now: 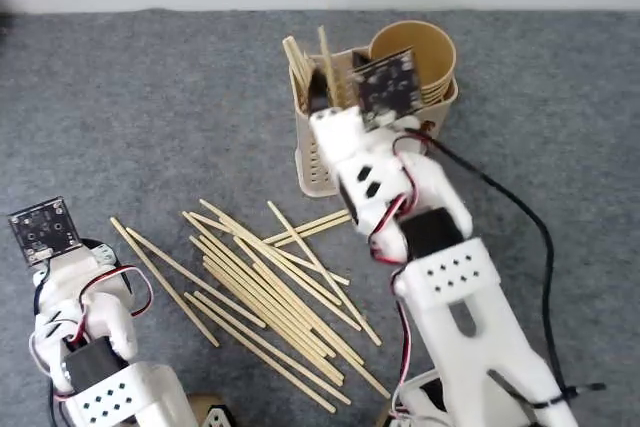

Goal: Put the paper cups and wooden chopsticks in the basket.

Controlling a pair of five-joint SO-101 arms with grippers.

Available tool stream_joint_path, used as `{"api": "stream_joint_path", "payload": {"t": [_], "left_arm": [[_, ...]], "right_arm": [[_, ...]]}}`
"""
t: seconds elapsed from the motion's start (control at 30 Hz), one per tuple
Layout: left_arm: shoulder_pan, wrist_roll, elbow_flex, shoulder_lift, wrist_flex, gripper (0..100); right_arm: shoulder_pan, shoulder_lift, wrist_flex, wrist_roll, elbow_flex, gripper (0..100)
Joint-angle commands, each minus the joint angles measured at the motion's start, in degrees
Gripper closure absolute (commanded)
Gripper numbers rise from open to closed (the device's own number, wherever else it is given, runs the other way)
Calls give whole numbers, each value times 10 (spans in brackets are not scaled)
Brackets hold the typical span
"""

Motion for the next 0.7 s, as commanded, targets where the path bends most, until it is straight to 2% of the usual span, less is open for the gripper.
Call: {"api": "stream_joint_path", "payload": {"t": [0.0, 0.13, 0.27, 0.67], "left_arm": [[3, 2, -22, -7, -15, 987], [3, 2, -22, -7, -15, 987], [3, 2, -22, -7, -15, 987], [3, 2, -22, -7, -15, 987]], "right_arm": [[-40, -31, 120, -7, -5, 837], [-84, -29, 235, -7, -4, 837], [-123, -24, 301, -8, 1, 837], [-129, 245, 302, -7, -19, 837]]}}
